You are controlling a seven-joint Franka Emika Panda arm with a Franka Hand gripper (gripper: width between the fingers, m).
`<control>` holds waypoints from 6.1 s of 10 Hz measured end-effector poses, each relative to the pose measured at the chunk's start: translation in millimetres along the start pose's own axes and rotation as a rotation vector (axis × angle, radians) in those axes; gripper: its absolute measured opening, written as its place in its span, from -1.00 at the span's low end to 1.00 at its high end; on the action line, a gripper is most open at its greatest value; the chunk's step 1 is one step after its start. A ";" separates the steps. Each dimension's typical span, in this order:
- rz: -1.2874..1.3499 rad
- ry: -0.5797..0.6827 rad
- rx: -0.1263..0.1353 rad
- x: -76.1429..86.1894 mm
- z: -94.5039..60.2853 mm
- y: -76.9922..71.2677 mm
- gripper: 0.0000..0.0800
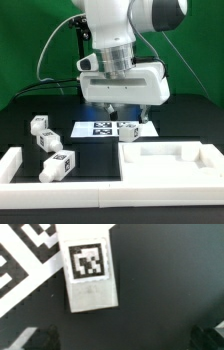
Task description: Assemble one leg
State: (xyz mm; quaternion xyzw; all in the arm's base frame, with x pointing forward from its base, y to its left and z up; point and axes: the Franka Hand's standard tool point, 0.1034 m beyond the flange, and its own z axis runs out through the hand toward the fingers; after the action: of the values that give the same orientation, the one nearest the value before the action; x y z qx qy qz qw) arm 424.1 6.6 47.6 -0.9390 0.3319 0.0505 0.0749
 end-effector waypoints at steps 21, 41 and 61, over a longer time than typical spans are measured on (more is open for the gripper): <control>0.125 -0.954 -0.010 -32.3 32.6 24.8 0.29; -0.302 -0.030 0.048 30.7 -84.5 -117.8 -0.30; -0.694 0.474 0.061 77.8 -67.4 -204.9 -0.30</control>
Offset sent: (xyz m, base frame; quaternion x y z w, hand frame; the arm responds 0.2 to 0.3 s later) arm 0.0001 0.0026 0.0057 0.0710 -0.3488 0.0535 0.9330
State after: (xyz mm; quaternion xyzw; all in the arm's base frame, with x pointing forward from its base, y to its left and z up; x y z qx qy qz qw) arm 616.6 104.4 124.7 -0.9780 0.0051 -0.2053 0.0369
